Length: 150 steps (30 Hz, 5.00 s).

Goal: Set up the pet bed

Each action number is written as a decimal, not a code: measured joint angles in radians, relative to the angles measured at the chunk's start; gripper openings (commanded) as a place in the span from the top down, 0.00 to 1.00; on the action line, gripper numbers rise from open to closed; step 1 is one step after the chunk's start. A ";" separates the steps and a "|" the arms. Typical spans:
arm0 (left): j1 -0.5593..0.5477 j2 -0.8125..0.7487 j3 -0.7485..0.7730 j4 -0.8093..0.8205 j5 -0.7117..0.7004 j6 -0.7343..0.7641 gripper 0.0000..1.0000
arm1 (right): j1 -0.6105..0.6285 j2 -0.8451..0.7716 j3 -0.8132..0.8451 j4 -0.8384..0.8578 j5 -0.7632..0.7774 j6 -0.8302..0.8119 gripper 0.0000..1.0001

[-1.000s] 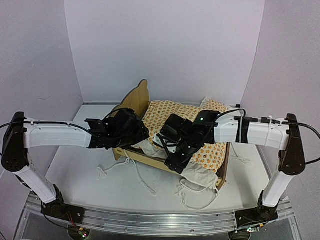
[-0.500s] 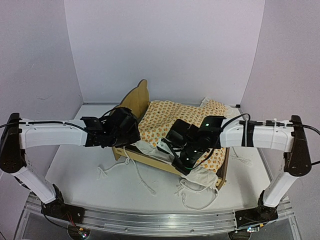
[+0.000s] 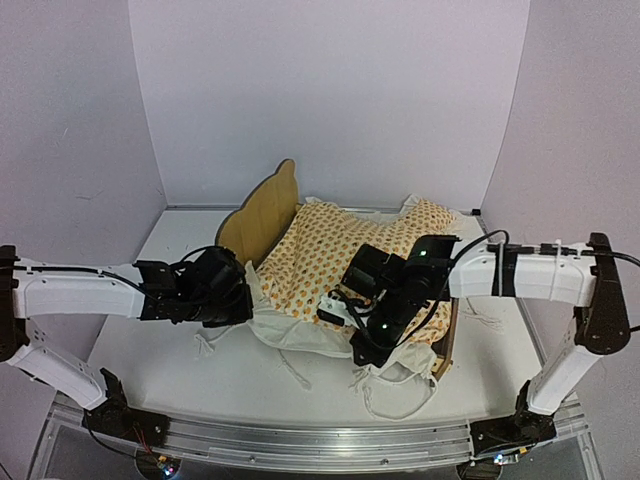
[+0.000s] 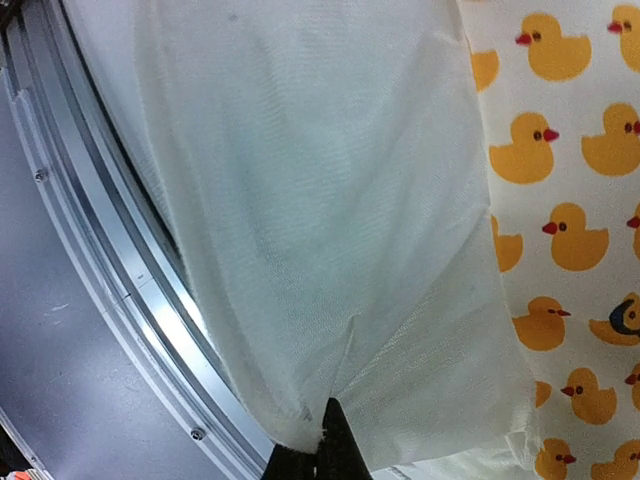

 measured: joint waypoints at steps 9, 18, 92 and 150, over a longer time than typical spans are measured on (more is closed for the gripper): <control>0.000 -0.008 -0.129 -0.005 -0.046 -0.058 0.43 | 0.000 0.073 -0.037 0.008 0.004 0.076 0.28; 0.004 -0.451 -0.256 -0.025 -0.109 0.039 0.17 | -0.065 -0.410 -0.121 -0.109 0.158 0.106 0.02; 0.616 0.042 -0.241 0.446 0.338 0.198 0.08 | -0.636 0.214 -0.057 0.414 -0.554 0.414 0.12; 1.008 0.072 -0.129 0.279 0.869 0.406 0.48 | -0.785 0.689 0.848 0.397 -0.470 -0.088 0.25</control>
